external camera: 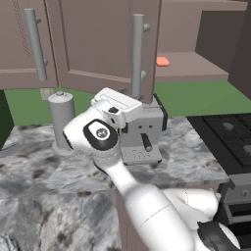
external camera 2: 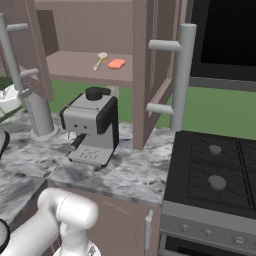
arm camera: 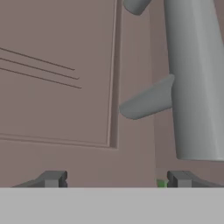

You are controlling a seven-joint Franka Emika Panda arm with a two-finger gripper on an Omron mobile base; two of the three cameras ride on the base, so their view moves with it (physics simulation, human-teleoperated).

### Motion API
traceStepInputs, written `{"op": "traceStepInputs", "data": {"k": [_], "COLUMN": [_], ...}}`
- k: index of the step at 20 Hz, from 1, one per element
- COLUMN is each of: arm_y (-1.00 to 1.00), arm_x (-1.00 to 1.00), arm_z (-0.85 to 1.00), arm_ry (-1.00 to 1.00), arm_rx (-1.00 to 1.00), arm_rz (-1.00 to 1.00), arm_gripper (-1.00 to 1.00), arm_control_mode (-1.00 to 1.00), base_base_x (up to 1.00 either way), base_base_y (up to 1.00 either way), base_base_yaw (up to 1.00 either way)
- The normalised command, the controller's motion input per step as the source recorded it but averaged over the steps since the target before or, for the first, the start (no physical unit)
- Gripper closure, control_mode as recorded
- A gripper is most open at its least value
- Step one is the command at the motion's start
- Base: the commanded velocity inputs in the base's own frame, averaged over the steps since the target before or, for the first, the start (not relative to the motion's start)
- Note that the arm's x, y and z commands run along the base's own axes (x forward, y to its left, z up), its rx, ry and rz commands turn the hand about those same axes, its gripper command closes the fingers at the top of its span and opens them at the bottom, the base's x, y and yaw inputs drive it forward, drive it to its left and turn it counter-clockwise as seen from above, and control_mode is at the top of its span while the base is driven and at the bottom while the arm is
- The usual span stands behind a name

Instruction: Pick up the dish brush and bar soap from the sink, and place them back in the cabinet, and close the cabinet doors.

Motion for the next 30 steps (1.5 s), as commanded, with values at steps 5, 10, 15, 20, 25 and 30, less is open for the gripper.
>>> {"op": "traceStepInputs", "data": {"k": [5, 10, 15, 20, 25, 30], "arm_y": [-0.57, -0.53, -0.47, -0.28, -0.08, 0.0], "arm_x": [0.41, 0.44, 0.53, 0.55, 0.48, 0.35], "arm_z": [-0.04, 0.0, 0.0, -0.01, -0.01, 0.0], "arm_ry": [0.0, 0.0, 0.0, 0.0, 0.0, 0.02], "arm_rx": [0.01, 0.02, 0.02, 0.0, 0.0, 0.0], "arm_rz": [0.19, 0.21, 0.2, 0.17, 0.13, 0.1], "arm_gripper": [-1.0, -1.0, -1.0, -1.0, -1.0, -1.0], "arm_control_mode": [-1.0, -1.0, -1.0, -1.0, -1.0, -1.0], "base_base_x": [0.0, 0.0, 0.0, 0.0, 0.0, 0.0], "base_base_y": [0.0, 0.0, 0.0, 0.0, 0.0, 0.0], "base_base_yaw": [0.0, 0.0, 0.0, 0.0, 0.0, 0.0]}}
